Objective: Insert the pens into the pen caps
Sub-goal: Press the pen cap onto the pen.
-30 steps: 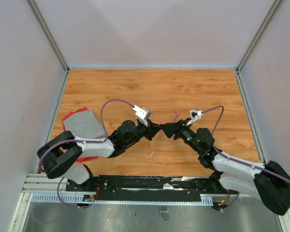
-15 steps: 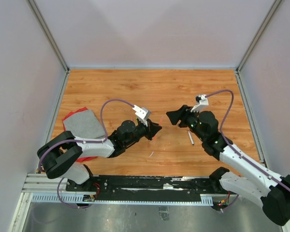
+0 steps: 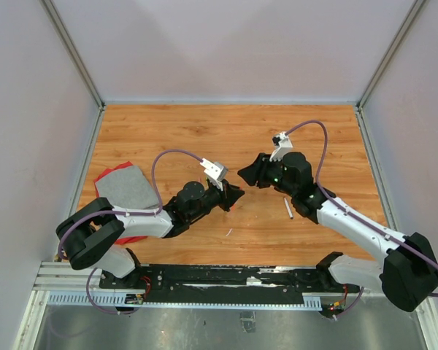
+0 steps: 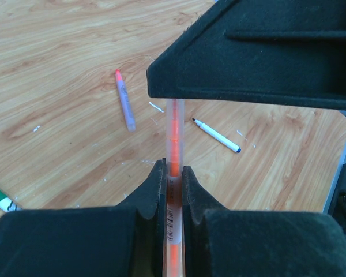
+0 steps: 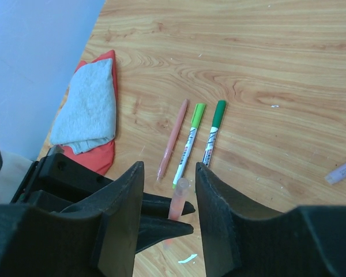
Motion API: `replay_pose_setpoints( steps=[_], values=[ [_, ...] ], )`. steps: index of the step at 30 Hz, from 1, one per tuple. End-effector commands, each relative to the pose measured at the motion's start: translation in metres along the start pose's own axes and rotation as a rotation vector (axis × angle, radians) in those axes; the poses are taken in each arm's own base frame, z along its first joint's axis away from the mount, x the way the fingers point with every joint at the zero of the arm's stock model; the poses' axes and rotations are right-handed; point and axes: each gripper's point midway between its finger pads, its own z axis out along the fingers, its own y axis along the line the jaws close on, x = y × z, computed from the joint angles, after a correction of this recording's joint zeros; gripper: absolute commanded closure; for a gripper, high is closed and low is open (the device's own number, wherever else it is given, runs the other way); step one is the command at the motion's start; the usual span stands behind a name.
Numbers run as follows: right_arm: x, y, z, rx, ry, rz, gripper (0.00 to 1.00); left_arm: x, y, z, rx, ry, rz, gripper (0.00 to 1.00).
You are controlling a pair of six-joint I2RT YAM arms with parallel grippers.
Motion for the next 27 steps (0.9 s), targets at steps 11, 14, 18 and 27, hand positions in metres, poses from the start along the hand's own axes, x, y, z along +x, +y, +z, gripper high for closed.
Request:
replay_pose_setpoints(
  steps=[11, 14, 18, 27],
  values=[
    [0.001, 0.002, 0.006, -0.015, 0.032, 0.007, 0.81, -0.022, -0.009, 0.004, 0.025, -0.070, 0.013, 0.99],
    [0.007, -0.001, 0.006, -0.010, 0.045, 0.009, 0.89, -0.022, -0.009, 0.004, 0.024, -0.072, 0.012, 0.99],
    [0.018, -0.006, 0.003, -0.002, 0.063, 0.007, 0.99, -0.021, -0.008, 0.005, 0.023, -0.069, 0.012, 1.00],
    [0.048, -0.018, -0.003, 0.028, 0.067, 0.018, 0.99, -0.023, -0.007, 0.004, 0.016, -0.074, 0.008, 1.00]
  ],
)
